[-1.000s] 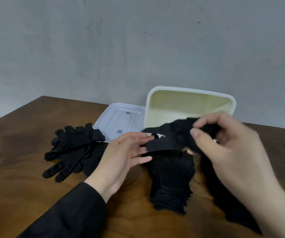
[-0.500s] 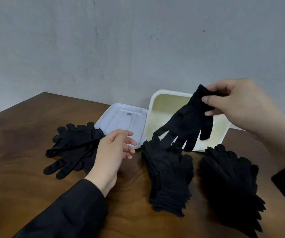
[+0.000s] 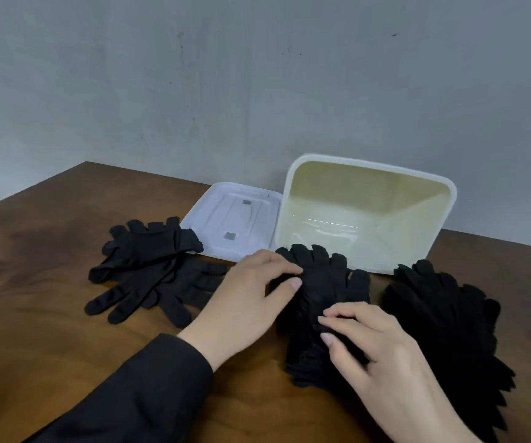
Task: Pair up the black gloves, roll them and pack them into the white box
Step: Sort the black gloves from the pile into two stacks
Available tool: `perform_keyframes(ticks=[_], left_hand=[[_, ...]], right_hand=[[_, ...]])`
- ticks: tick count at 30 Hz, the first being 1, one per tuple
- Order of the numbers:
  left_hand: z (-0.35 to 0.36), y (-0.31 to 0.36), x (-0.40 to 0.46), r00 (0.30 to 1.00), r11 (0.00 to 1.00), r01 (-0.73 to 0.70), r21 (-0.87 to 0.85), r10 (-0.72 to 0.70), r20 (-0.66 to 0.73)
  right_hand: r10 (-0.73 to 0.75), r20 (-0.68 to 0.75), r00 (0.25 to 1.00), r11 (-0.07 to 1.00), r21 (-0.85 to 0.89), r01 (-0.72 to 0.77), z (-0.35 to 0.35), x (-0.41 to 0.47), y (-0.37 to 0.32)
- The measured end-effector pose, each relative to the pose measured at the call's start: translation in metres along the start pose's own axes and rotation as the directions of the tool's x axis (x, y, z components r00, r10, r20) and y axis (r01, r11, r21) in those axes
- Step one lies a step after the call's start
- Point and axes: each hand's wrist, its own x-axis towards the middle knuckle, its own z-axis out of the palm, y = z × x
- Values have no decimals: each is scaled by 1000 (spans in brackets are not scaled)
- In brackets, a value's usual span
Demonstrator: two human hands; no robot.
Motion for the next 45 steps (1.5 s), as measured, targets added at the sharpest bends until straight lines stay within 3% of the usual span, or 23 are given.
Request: perform_keyframes(ticks=[4,8,12,17,21,23,27,33,35,37,39,42,45], left_hand=[[5,-6,-1,995,997,-24,80,16,100],[6,-6,0,996,997,-25,73,19,84],[-1,-5,0,1000,996,-8,86,6,22],[-36,-25,9,968,959,96,266,-27,-250],[-83,-58,8,850,868,366,336,-165,-499],[-103,-76,5,782,797,514,317,-283,-556],[-119,-99,5,792,680,604,416,-453,-409],[-123,-100,5,795,669,593,448,-401,-455],[-123,-93,3,798,794,526,306,-336,-500],[-122,-77,1,783,925,375,57,-284,-554],[-121,-58,3,741,950,231,-212,-313,-594],[-122,-35,10,737,809,42,-586,-421,-529],[-114,-18,22,774,649,-25,-760,-469,-425]], right_hand=[[-95,23,995,993,-65,97,-6,5,2],[-214,77,974,977,17,214,-10,14,7],[-52,104,993,975,222,27,-2,17,12],[-58,181,982,978,210,19,17,9,18],[-82,150,985,973,228,46,15,12,18],[-76,141,987,970,241,40,16,12,17],[-57,155,986,968,252,17,16,12,17],[-44,174,984,966,257,-2,15,13,17],[-31,186,982,965,260,-19,14,13,17],[-27,200,979,968,251,-25,13,13,15],[-21,214,977,970,241,-32,12,13,14],[-4,229,974,971,235,-51,10,13,13],[3,242,970,971,231,-61,7,14,12]])
